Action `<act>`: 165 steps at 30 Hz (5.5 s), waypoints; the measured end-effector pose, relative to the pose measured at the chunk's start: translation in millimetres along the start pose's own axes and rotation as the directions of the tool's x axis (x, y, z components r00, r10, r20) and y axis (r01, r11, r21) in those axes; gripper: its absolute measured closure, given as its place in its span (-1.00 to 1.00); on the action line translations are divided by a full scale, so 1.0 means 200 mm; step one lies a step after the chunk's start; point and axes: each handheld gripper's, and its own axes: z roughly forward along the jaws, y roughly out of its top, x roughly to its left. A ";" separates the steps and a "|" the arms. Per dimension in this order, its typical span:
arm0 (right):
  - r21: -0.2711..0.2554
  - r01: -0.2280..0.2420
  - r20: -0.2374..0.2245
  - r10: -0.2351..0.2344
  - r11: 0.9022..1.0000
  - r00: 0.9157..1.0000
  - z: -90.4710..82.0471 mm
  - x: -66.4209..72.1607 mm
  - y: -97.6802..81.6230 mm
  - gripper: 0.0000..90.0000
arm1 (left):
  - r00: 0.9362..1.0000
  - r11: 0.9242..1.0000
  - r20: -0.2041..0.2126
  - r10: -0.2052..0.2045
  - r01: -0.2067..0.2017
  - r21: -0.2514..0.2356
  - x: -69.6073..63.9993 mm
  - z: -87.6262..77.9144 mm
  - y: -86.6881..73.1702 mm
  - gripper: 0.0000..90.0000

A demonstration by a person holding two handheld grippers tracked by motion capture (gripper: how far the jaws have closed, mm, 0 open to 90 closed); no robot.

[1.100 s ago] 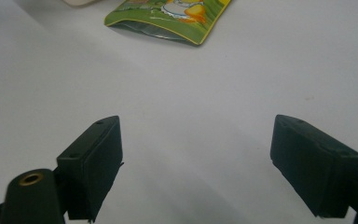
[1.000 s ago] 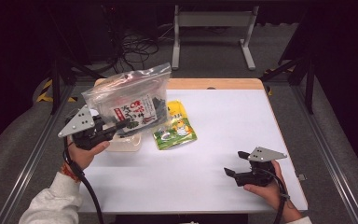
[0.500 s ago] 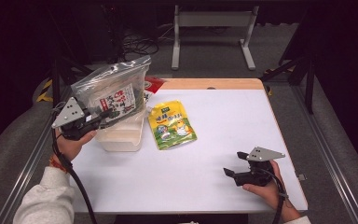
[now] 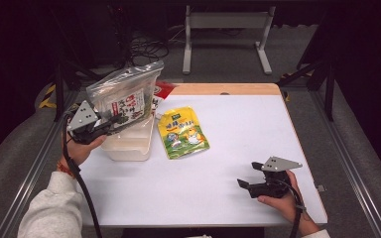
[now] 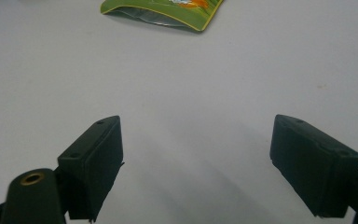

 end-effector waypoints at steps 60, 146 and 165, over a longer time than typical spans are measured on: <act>0.032 0.026 -0.016 -0.025 0.999 1.000 0.03 0.02 -0.01 -0.61 | 0.962 0.971 0.161 -0.223 0.234 -0.056 0.10 0.14 -0.27 0.63; 0.053 -0.184 -0.073 0.188 0.981 0.979 0.83 -0.15 0.49 -0.46 | 0.972 0.967 0.209 -0.112 0.057 0.250 -0.62 -0.04 -0.42 -0.53; 0.120 -0.136 -0.174 0.156 0.983 0.972 0.88 -0.09 0.55 0.33 | 0.958 0.963 0.266 -0.106 0.031 0.269 -0.65 0.02 -0.41 -0.56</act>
